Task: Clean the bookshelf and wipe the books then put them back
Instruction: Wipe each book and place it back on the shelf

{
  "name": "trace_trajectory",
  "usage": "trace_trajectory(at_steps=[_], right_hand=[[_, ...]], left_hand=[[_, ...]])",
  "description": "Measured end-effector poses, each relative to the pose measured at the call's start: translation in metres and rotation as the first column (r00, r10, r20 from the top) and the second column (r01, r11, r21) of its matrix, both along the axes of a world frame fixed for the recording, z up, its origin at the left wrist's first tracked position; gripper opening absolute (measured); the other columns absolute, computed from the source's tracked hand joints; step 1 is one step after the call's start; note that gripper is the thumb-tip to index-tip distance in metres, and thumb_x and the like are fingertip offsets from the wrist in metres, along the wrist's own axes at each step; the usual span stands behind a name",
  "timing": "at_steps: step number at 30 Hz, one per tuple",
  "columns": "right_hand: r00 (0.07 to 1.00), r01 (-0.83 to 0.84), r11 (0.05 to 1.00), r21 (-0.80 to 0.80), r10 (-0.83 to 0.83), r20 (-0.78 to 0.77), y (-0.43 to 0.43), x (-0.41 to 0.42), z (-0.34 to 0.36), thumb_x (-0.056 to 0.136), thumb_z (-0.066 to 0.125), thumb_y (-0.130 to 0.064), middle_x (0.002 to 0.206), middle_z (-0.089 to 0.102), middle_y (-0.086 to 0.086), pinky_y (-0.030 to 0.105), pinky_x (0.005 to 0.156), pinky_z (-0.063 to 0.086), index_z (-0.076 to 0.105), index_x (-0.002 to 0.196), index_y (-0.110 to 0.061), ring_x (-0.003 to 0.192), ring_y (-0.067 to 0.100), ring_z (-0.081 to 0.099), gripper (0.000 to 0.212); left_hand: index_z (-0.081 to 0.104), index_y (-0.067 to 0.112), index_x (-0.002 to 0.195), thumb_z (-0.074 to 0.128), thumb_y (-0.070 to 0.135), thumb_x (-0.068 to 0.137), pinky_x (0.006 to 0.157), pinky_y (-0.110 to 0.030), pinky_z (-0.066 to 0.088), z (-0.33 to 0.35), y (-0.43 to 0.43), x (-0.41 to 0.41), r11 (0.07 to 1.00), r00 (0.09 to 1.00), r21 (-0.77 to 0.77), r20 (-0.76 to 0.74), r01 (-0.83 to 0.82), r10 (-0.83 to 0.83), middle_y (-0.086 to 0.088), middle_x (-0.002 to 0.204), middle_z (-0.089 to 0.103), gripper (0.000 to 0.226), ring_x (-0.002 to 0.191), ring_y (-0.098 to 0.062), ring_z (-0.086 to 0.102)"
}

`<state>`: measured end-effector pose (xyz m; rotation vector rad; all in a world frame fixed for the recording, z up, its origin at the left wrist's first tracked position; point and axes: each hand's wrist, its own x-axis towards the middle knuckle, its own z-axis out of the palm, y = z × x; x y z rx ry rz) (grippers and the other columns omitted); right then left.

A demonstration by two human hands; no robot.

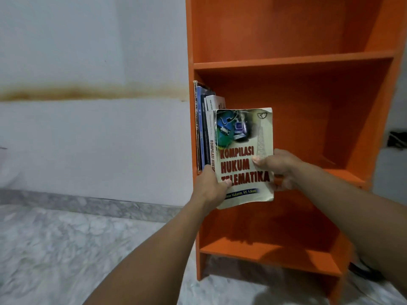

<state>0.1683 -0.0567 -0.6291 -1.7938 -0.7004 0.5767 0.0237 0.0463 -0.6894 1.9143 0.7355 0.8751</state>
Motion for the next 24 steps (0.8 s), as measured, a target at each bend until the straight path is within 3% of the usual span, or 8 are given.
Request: trace_trajectory(at_steps=[5, 9, 13, 17, 20, 22, 24], right_hand=[[0.993, -0.110, 0.994, -0.002, 0.110, 0.053, 0.014, 0.050, 0.036, 0.090, 0.063, -0.021, 0.096, 0.067, 0.014, 0.051, 0.080, 0.054, 0.054, 0.095, -0.013, 0.090, 0.034, 0.063, 0.013], [0.982, -0.178, 0.983, -0.048, 0.181, 0.063, 0.036, 0.092, 0.044, 0.091, 0.062, -0.024, 0.100, 0.068, 0.018, 0.051, 0.074, 0.057, 0.057, 0.104, -0.010, 0.091, 0.038, 0.064, 0.020], [0.970, -0.239, 0.969, -0.060, 0.241, 0.015, 0.067, 0.121, 0.038, 0.090, 0.063, -0.024, 0.103, 0.067, 0.018, 0.053, 0.079, 0.055, 0.058, 0.108, -0.010, 0.094, 0.038, 0.063, 0.023], [0.952, -0.305, 0.952, -0.034, 0.303, -0.042, 0.093, 0.129, 0.036, 0.088, 0.066, -0.024, 0.103, 0.068, 0.016, 0.052, 0.082, 0.054, 0.062, 0.104, -0.011, 0.095, 0.037, 0.063, 0.021], [0.945, -0.316, 0.948, 0.040, 0.318, -0.072, 0.112, 0.129, 0.035, 0.089, 0.064, -0.018, 0.099, 0.068, 0.013, 0.056, 0.084, 0.053, 0.061, 0.103, -0.012, 0.094, 0.034, 0.062, 0.016], [0.953, -0.285, 0.954, 0.092, 0.293, -0.082, 0.124, 0.126, 0.031, 0.091, 0.063, -0.014, 0.101, 0.067, 0.010, 0.056, 0.078, 0.055, 0.059, 0.107, -0.017, 0.096, 0.030, 0.061, 0.017], [0.955, -0.271, 0.955, 0.118, 0.282, -0.090, 0.132, 0.122, 0.024, 0.088, 0.065, -0.010, 0.103, 0.068, 0.007, 0.046, 0.065, 0.054, 0.058, 0.108, -0.020, 0.099, 0.027, 0.062, 0.024]], left_hand=[[0.047, 0.013, 0.119, 0.063, 0.019, 0.094, 0.059, -0.016, 0.048, 0.026, 0.001, 0.042, 0.996, 0.997, 0.052, 0.036, -0.067, 0.065, -0.002, 0.116, 0.063, 0.030, 0.097, -0.014, 0.062], [0.047, 0.012, 0.120, 0.062, 0.018, 0.095, 0.054, -0.014, 0.046, 0.032, 0.001, 0.076, 0.987, 0.988, 0.052, 0.041, -0.150, 0.148, -0.003, 0.118, 0.062, 0.030, 0.096, -0.011, 0.060], [0.048, 0.012, 0.118, 0.063, 0.018, 0.094, 0.048, -0.012, 0.048, 0.032, 0.010, 0.094, 0.966, 0.969, 0.069, 0.010, -0.249, 0.249, -0.002, 0.117, 0.064, 0.029, 0.091, -0.010, 0.060], [0.048, 0.016, 0.113, 0.067, 0.020, 0.091, 0.052, -0.013, 0.048, 0.030, 0.016, 0.102, 0.920, 0.926, 0.102, 0.021, -0.377, 0.377, 0.001, 0.115, 0.063, 0.030, 0.094, -0.009, 0.060], [0.045, 0.020, 0.113, 0.071, 0.025, 0.088, 0.051, -0.012, 0.044, 0.025, 0.017, 0.113, 0.844, 0.854, 0.137, 0.037, -0.518, 0.518, 0.003, 0.113, 0.052, 0.037, 0.099, -0.012, 0.057], [0.040, 0.021, 0.112, 0.073, 0.026, 0.086, 0.056, -0.014, 0.049, 0.022, 0.020, 0.118, 0.814, 0.827, 0.148, 0.060, -0.562, 0.559, 0.002, 0.115, 0.051, 0.043, 0.102, -0.015, 0.060], [0.034, 0.021, 0.109, 0.075, 0.025, 0.084, 0.064, -0.020, 0.055, 0.019, 0.024, 0.120, 0.808, 0.819, 0.138, 0.071, -0.573, 0.569, -0.001, 0.115, 0.055, 0.048, 0.103, -0.019, 0.064]])
